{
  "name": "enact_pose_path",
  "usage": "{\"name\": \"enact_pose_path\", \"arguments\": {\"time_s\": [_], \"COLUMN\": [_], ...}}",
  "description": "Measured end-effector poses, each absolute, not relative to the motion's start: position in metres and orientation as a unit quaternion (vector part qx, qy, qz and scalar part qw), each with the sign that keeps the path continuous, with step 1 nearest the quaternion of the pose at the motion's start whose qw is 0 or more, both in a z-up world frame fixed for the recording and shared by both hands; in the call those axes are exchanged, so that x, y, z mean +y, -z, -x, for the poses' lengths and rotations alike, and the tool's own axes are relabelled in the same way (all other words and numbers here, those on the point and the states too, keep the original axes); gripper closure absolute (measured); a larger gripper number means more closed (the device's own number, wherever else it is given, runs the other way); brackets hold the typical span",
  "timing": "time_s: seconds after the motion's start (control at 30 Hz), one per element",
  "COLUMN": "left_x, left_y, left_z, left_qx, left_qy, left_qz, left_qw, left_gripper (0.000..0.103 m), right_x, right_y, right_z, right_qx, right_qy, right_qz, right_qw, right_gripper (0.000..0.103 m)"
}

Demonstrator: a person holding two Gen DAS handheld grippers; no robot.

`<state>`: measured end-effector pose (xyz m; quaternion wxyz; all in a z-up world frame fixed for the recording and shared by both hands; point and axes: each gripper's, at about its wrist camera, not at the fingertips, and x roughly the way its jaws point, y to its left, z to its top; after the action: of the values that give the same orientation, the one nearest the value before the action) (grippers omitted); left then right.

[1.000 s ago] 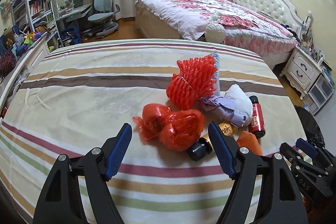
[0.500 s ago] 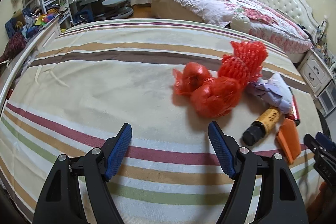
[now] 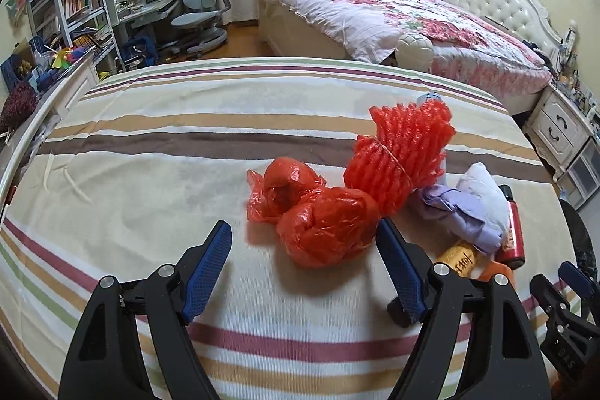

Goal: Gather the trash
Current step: 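Lower the left tool onto the red plastic bag and close it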

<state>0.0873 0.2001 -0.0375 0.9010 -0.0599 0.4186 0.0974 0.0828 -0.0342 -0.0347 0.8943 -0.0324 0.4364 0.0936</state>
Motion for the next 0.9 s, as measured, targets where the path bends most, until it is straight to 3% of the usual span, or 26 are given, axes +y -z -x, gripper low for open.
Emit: {"name": "enact_pose_path", "arguments": {"time_s": [0.1, 0.17, 0.23, 0.9], "left_x": [0.202, 0.203, 0.206, 0.22], "left_y": [0.038, 0.039, 0.042, 0.033], "left_z": [-0.088, -0.087, -0.086, -0.035], "left_qx": [0.418, 0.417, 0.42, 0.408], "left_qy": [-0.089, -0.079, -0.06, -0.057], "left_qz": [0.058, 0.058, 0.073, 0.063], "left_qw": [0.902, 0.904, 0.902, 0.909], "left_gripper": [0.029, 0.051, 0.057, 0.061], "right_x": [-0.034, -0.034, -0.034, -0.018], "right_y": [0.035, 0.035, 0.035, 0.024], "right_z": [-0.083, -0.083, -0.083, -0.069], "right_qx": [0.437, 0.437, 0.437, 0.424], "right_qy": [-0.094, -0.094, -0.094, -0.107], "right_qz": [0.033, 0.033, 0.033, 0.042], "right_qw": [0.894, 0.894, 0.894, 0.898], "right_gripper": [0.04, 0.039, 0.039, 0.039]}}
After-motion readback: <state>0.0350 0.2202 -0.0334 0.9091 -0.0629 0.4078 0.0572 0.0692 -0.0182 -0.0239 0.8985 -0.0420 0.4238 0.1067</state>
